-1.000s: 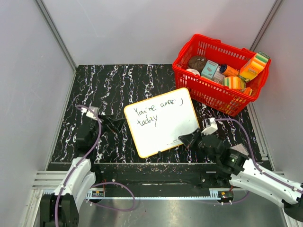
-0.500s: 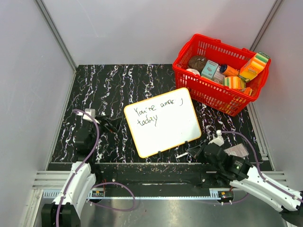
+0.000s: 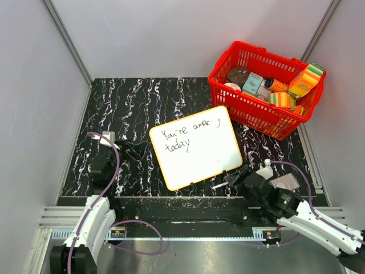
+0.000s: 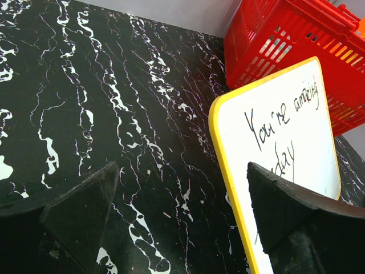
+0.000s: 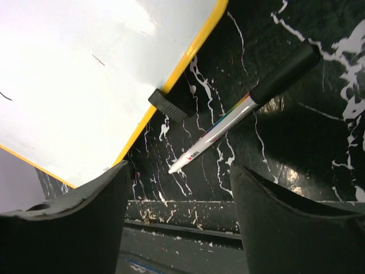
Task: Write a sentence on the whiteboard
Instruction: Place the whiteboard marker at the center of the board, then reset both arms
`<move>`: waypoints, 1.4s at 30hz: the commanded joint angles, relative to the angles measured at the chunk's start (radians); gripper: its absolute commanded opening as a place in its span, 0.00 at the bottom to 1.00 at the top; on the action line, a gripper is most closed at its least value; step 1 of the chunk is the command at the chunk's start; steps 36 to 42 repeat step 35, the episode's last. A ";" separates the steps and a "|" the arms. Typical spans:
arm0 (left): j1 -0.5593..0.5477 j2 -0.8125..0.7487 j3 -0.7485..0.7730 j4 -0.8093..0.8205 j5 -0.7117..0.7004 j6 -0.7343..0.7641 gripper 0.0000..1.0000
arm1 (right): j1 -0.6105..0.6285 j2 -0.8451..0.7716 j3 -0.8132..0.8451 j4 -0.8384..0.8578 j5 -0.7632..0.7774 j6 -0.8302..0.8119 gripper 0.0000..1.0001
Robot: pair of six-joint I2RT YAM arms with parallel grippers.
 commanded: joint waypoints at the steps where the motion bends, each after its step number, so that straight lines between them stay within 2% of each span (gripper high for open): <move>1: 0.004 0.001 -0.011 0.035 -0.017 0.016 0.99 | -0.004 -0.004 0.051 0.020 0.132 -0.054 0.77; 7: 0.004 0.034 0.006 0.024 -0.036 -0.004 0.99 | -0.004 0.062 0.132 0.031 0.175 -0.179 0.89; 11: 0.004 0.051 0.029 -0.025 -0.091 -0.012 0.99 | -0.004 0.113 0.177 0.075 0.166 -0.324 0.99; 17: 0.004 0.019 0.040 -0.109 -0.181 -0.008 0.99 | -0.004 0.150 0.253 0.106 0.252 -0.487 1.00; 24: 0.004 -0.058 0.032 -0.172 -0.278 -0.006 0.99 | -0.004 0.128 0.332 0.188 0.574 -0.699 1.00; 25: 0.004 -0.073 0.031 -0.175 -0.281 -0.006 0.99 | -0.002 0.121 0.332 0.243 0.612 -0.728 1.00; 27: 0.004 -0.084 0.031 -0.181 -0.299 -0.003 0.99 | -0.004 0.092 0.290 0.372 0.693 -0.917 1.00; 28: 0.004 -0.094 0.031 -0.186 -0.307 -0.004 0.99 | -0.004 0.081 0.263 0.552 0.700 -1.113 1.00; 30: 0.004 -0.108 0.034 -0.197 -0.324 -0.001 0.99 | -0.004 0.056 0.148 0.780 0.674 -1.322 1.00; 31: 0.004 -0.119 0.034 -0.198 -0.333 0.002 0.99 | -0.004 0.056 0.107 0.975 0.652 -1.499 1.00; 33: 0.004 -0.131 0.037 -0.206 -0.345 0.008 0.99 | -0.004 0.079 0.025 1.139 0.635 -1.597 1.00; 35: 0.004 -0.139 0.051 -0.240 -0.404 0.011 0.99 | -0.002 0.117 -0.019 1.227 0.641 -1.722 1.00; 42: 0.004 -0.139 0.051 -0.240 -0.404 0.011 0.99 | -0.002 0.117 -0.019 1.227 0.641 -1.722 1.00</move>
